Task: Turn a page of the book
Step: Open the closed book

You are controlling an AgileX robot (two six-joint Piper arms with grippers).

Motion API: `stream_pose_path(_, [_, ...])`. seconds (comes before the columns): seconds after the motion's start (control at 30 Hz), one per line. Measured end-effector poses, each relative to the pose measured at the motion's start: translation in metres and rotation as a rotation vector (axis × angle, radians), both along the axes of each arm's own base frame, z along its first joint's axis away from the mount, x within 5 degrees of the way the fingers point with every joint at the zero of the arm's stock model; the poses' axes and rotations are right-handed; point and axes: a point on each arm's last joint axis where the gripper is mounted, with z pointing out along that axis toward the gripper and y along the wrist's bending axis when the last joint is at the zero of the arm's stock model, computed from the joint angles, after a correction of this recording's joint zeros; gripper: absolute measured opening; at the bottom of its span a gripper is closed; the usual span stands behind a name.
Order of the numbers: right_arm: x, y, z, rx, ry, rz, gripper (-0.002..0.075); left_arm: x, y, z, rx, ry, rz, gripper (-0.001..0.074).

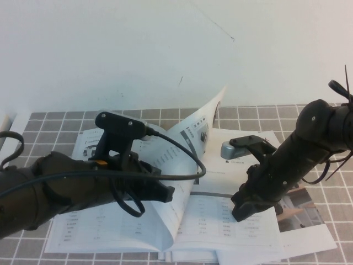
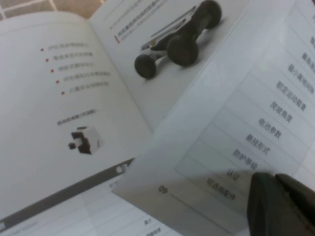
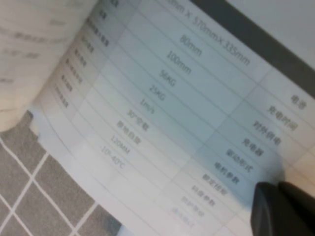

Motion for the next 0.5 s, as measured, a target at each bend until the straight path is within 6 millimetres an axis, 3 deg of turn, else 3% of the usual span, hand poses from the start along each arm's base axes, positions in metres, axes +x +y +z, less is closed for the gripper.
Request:
stream_pose_path(0.33, [0.002, 0.002, 0.001, 0.023, -0.034, 0.008, -0.0001, 0.006, 0.019, -0.004, -0.051, 0.106, 0.069, -0.0004])
stream_pose_path(0.5, [0.003, 0.002, 0.001, 0.023, -0.038, 0.011, -0.0001, 0.013, 0.037, -0.006, -0.083, 0.17, 0.148, -0.0004])
